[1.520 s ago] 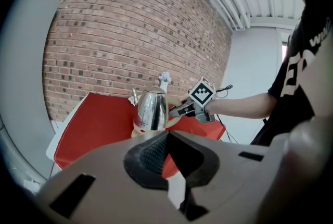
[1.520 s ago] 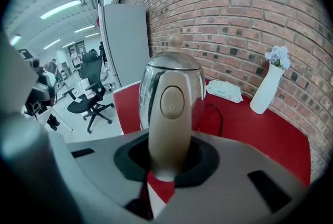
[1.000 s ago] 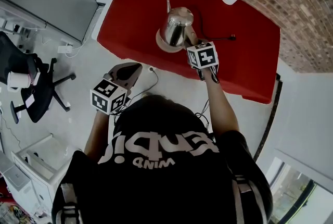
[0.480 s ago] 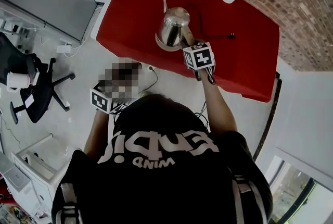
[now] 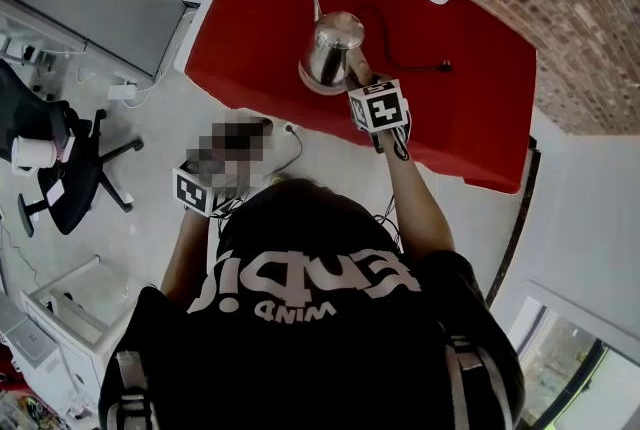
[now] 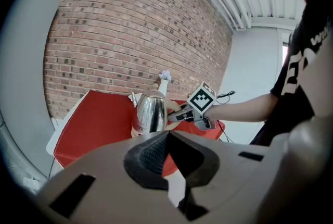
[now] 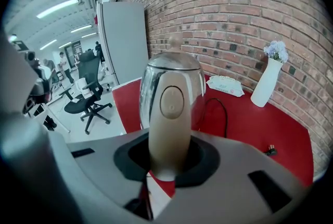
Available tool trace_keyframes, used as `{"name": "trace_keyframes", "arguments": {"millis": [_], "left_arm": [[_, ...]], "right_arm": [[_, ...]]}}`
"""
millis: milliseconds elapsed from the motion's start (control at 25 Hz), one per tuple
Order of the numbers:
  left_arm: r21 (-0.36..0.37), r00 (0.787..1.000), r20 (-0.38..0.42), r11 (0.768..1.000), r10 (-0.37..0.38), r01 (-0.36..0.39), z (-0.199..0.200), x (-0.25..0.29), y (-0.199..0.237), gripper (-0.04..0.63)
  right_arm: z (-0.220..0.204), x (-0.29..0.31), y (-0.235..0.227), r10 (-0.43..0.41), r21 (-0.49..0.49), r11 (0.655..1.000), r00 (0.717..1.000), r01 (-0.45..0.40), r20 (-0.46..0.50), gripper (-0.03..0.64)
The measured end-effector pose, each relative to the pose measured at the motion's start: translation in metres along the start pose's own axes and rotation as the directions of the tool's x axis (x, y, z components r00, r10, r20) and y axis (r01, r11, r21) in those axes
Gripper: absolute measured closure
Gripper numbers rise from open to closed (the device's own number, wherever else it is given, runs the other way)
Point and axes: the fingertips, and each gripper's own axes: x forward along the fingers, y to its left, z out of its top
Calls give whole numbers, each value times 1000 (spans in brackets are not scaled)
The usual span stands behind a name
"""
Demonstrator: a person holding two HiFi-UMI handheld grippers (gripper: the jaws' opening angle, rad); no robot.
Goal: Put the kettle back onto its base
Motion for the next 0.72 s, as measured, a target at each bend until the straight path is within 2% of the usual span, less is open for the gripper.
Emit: {"name": "trace_keyframes", "arguments": {"millis": [200, 720], "left_arm": [[-6, 1000, 1, 1000, 2, -2, -2, -2, -2, 586], [-19, 1000, -7, 1000, 2, -2, -11, -6, -6, 586]], "right_arm": [[-1, -1, 2, -10, -32, 999, 1000, 10, -14, 541], [-19, 5, 7, -19, -30, 999, 1000, 18, -21, 538]]}}
